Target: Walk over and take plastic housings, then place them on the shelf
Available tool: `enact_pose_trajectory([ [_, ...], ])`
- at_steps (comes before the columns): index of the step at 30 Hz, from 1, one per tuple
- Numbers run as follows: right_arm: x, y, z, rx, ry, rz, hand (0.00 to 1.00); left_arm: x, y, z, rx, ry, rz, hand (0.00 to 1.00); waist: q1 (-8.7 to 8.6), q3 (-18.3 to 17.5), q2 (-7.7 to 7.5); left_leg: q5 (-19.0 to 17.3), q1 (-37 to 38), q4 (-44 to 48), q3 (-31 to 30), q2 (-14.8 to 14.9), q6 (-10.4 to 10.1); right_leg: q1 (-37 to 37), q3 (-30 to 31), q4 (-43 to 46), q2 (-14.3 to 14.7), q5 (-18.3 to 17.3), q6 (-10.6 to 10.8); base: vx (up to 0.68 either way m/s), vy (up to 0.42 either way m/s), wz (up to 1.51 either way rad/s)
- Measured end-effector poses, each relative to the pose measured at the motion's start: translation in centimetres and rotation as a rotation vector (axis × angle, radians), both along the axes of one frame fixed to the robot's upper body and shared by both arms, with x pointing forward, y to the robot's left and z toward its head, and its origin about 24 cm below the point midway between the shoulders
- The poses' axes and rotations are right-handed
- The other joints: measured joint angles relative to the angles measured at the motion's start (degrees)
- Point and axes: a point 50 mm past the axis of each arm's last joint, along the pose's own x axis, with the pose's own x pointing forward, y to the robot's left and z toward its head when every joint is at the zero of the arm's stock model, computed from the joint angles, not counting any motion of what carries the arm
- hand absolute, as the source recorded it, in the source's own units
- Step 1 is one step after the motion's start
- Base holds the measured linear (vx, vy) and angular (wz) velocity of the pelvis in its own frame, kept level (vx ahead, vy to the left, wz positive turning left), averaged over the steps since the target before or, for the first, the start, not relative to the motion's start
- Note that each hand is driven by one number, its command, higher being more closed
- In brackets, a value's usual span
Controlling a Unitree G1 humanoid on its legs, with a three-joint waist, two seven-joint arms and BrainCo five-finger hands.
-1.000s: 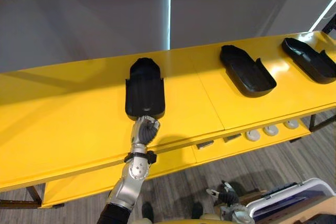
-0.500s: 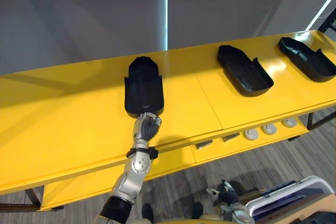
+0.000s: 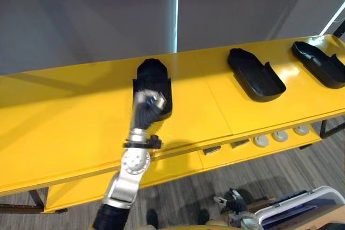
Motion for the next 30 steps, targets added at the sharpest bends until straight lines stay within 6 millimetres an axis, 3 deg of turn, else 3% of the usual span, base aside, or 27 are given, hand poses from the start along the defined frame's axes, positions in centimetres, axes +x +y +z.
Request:
enact_pose_trajectory([
  [4,-0.3,-0.4,-0.2,-0.005,0.021,-0.012,0.0,-2.8,5.9,-0.1,-0.194,-0.092,0.263,1.0,1.54,0.0,0.14,0.02,0.08,-0.04,-1.46,0.01,-0.08,0.56,-1.21,1.68,0.0,-1.43,-0.16,-0.06,-0.006,0.21],
  [6,-0.4,-0.5,-0.2,-0.001,0.02,-0.042,0.0,-5.6,9.2,-2.4,-0.312,-0.045,0.475,1.0,2.84,0.01,0.11,0.11,0.36,-0.06,-2.08,-0.01,-0.17,0.57,-1.79,2.85,-0.03,-2.0,-0.33,-0.03,-0.003,0.16],
  [7,-0.6,-0.6,-0.2,0.0,0.021,-0.054,0.0,-6.3,9.9,-3.2,-0.335,-0.014,0.524,1.0,2.92,0.0,0.1,0.13,0.68,-0.06,-2.12,0.0,-0.18,0.58,-1.8,3.06,-0.04,-2.1,-0.37,0.0,0.004,0.03],
  [8,-0.9,-0.7,-0.3,-0.001,0.026,-0.063,0.0,-7.3,10.7,-4.8,-0.37,0.051,0.593,1.0,3.36,-0.01,0.11,0.21,0.97,-0.06,-2.26,-0.01,-0.13,0.81,-1.93,3.2,-0.08,-2.17,-0.38,0.0,-0.004,0.09],
  [10,-0.8,-0.5,0.0,-0.001,0.002,-0.061,0.0,-9.6,12.1,-10.0,-0.435,0.318,0.713,1.0,4.42,-0.17,0.07,0.26,1.06,-0.07,-2.5,0.05,0.01,1.71,-2.82,3.28,-0.48,-2.52,-0.22,-0.04,0.002,0.18],
  [11,-0.7,-0.4,0.2,0.001,-0.009,-0.06,0.0,-10.1,12.3,-11.4,-0.45,0.394,0.736,1.0,4.43,-0.22,0.01,0.02,1.05,-0.07,-2.37,0.16,-0.17,1.84,-3.23,3.39,-0.67,-2.72,-0.01,-0.05,0.016,0.18],
  [12,-0.2,0.0,0.5,0.003,-0.037,-0.047,0.0,-11.7,12.6,-15.0,-0.504,0.596,0.777,1.0,4.62,-0.24,0.01,-0.27,1.21,-0.06,-1.94,0.24,0.18,1.77,-3.41,4.11,-0.92,-3.06,0.07,-0.03,0.021,0.08],
  [14,0.4,0.4,0.9,0.01,-0.064,-0.033,0.0,-13.3,12.5,-18.6,-0.578,0.782,0.796,1.0,4.83,-0.31,-0.09,-0.37,1.58,-0.06,-0.68,0.37,0.3,1.83,-3.13,4.22,-1.06,-3.09,0.12,-0.03,0.016,-0.08],
  [15,0.7,0.6,1.1,0.014,-0.08,-0.022,0.0,-14.0,12.3,-20.6,-0.61,0.891,0.797,0.0,5.14,-0.42,-0.22,-0.47,1.81,-0.05,0.25,0.48,0.4,1.85,-2.99,4.21,-1.1,-3.1,0.1,-0.03,0.017,-0.2],
  [17,1.0,1.5,1.3,0.038,-0.094,0.005,0.0,-15.5,11.0,-25.2,-0.691,1.142,0.763,0.0,5.84,-0.9,-0.88,-0.5,2.41,-0.05,2.37,0.81,0.44,2.01,-2.6,4.27,-1.16,-3.19,-0.06,-0.02,0.011,-0.17],
  [19,0.9,1.9,1.2,0.052,-0.084,0.002,0.0,-16.5,9.7,-27.7,-0.735,1.285,0.722,0.0,5.83,-1.06,-0.84,-0.7,3.12,-0.05,2.8,0.81,0.42,2.46,-2.22,4.31,-1.2,-3.33,0.03,0.01,0.009,-0.11],
  [21,0.5,2.1,1.0,0.059,-0.071,-0.004,0.0,-17.2,6.7,-30.8,-0.759,1.488,0.595,0.0,5.79,-1.96,-1.38,-0.92,3.63,-0.06,3.22,0.8,0.38,2.44,-1.42,4.61,-1.28,-3.76,0.29,0.02,0.01,-0.11],
  [23,0.2,2.0,0.8,0.056,-0.057,-0.009,0.0,-16.8,4.7,-32.0,-0.732,1.583,0.481,0.0,5.79,-1.99,-1.33,-0.94,3.76,-0.06,3.36,0.85,0.34,2.38,-1.0,4.61,-1.21,-3.94,0.43,0.0,0.006,-0.06],
  [30,-1.4,1.2,-0.3,0.025,0.039,-0.03,0.0,-15.2,4.4,-32.7,-0.458,1.699,0.36,0.0,4.69,-1.68,0.35,-1.37,4.04,-0.05,3.22,1.12,-0.38,2.12,0.17,4.06,-0.67,-4.1,0.43,0.03,-0.012,-0.07],
])
